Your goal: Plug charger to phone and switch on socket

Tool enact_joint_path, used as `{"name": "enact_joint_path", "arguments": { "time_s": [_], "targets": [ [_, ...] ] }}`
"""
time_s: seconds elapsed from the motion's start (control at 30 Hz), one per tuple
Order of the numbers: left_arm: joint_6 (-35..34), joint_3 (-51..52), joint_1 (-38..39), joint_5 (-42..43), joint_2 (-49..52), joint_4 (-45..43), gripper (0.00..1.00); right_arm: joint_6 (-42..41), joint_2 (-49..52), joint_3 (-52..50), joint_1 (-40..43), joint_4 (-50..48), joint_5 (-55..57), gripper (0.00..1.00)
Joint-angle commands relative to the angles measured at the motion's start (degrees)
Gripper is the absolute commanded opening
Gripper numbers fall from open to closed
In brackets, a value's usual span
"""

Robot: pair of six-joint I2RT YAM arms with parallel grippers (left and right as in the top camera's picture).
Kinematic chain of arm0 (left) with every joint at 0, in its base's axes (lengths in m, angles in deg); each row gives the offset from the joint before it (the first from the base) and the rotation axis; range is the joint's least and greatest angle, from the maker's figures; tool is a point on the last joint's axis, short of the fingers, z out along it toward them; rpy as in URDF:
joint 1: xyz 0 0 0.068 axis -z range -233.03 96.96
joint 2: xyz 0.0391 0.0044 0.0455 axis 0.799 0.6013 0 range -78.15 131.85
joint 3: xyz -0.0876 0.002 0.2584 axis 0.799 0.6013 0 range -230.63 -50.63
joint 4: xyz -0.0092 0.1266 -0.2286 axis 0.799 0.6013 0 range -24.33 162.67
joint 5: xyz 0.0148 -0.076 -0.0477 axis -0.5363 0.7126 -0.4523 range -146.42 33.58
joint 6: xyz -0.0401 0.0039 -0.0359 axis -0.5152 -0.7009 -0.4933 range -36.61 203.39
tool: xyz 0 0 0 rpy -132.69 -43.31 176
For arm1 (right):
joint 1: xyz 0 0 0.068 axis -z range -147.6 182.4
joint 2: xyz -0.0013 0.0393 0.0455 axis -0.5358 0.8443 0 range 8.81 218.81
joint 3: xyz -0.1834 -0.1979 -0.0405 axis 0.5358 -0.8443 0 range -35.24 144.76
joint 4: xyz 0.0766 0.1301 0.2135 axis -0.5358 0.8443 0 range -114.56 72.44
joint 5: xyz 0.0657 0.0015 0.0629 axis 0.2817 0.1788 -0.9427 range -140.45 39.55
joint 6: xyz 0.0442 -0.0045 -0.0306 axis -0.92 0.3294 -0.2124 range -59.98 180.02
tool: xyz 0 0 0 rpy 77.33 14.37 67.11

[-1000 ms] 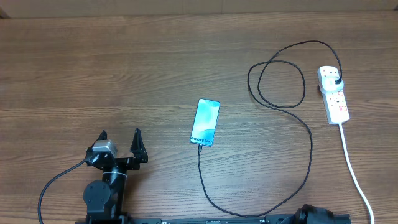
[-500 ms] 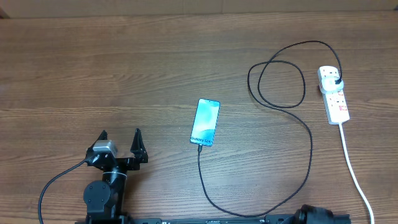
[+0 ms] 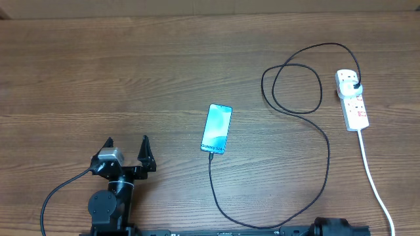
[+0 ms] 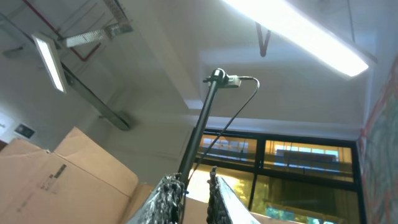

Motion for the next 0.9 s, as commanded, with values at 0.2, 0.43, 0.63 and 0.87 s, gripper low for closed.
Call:
{"name": "enact_joint_path", "arguments": {
  "time_s": [0.2,0.43,0.63,0.87],
  "targets": [
    [0.9,0.4,0.1,0.8,-0.4,-0.1,1.0,3.9,-0.4,0.1,0.0,-0.3,1.0,0.24],
    [1.2,0.4,0.1,0.6,-0.4,-0.1,1.0,3.9,-0.3,-0.3,0.0,-2.4,1.0,0.31],
    [11.9,0.4,0.1,0.7,-0.4,-0.1,1.0,3.9,-0.3,-2.1,0.0,-6.2,1.0,0.33],
    [13.4,0.4,0.1,0.6,-0.4,-0.1,0.99,3.8,-0.3,-3.4,0.0,-7.2,0.9,0.33]
  ]
}}
